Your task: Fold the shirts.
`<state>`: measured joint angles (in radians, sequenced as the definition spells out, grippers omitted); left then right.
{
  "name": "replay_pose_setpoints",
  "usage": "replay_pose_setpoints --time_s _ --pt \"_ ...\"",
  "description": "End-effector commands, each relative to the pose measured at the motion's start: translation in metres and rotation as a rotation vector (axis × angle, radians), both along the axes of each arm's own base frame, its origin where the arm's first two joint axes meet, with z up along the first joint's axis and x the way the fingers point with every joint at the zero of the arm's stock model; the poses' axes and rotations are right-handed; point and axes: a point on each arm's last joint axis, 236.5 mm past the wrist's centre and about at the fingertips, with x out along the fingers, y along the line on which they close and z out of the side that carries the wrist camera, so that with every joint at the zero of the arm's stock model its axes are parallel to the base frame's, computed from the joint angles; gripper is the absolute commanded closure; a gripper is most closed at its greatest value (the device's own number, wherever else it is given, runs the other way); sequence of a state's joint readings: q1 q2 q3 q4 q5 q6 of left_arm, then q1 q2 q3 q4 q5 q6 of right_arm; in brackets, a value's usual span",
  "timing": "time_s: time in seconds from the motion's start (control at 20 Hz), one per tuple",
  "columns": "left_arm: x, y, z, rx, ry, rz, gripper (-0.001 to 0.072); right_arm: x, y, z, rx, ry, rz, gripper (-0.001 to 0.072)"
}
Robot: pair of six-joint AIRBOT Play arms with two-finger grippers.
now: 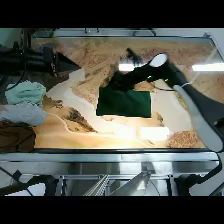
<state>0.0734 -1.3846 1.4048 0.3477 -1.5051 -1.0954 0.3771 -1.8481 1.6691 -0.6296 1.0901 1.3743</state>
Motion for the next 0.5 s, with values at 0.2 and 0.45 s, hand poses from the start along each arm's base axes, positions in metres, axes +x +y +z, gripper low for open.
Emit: replay_pose_setpoints --time_s 0.2,0.45 --pt "-0.04 0.029 -0.04 -0.012 0.055 0.062 0.0681 0.006 -0.072 0.041 -0.127 -0.076 0.013 0.0389" --pt "-0.055 0.046 -0.053 -0.02 0.092 0.138 0.0681 0.002 -0.249 -0.007 -0.469 0.128 -0.218 0.0342"
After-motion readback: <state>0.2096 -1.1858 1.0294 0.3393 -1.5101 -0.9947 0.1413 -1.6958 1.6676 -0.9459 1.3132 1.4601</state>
